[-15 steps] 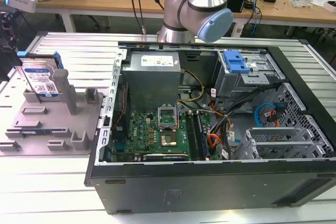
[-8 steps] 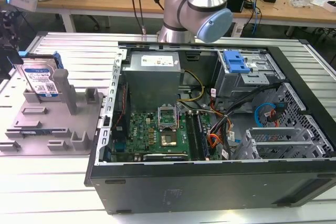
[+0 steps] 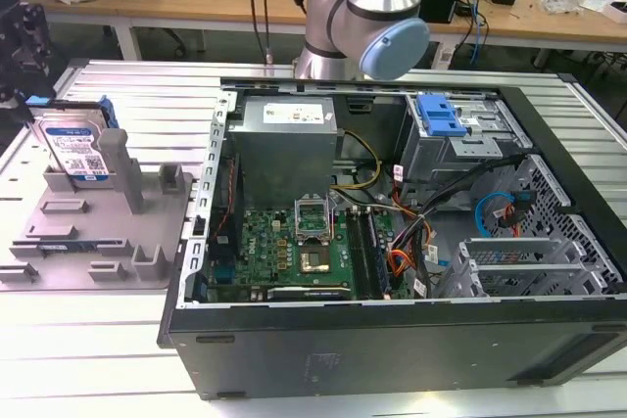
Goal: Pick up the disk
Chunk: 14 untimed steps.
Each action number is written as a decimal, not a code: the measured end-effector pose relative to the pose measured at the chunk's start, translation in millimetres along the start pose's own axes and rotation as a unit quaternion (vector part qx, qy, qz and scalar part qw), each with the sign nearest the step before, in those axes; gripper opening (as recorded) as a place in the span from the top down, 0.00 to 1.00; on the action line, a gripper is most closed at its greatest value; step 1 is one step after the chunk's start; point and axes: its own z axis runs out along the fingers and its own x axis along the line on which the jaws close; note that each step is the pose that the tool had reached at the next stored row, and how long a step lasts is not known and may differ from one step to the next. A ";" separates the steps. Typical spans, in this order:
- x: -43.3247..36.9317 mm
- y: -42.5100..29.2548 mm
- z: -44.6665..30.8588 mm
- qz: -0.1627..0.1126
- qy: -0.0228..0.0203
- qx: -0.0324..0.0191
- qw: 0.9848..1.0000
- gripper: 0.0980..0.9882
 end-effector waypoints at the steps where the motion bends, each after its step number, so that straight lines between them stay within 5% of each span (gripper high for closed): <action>1: -4.4 1.1 0.0 0.000 0.000 0.000 1.000 0.50; 5: -21.6 7.6 0.0 -0.003 0.000 0.000 1.000 0.50; 9: -22.0 7.8 0.0 -0.004 0.001 0.000 1.000 0.50; 14: -21.1 16.9 1.2 -0.008 0.001 0.000 1.000 0.50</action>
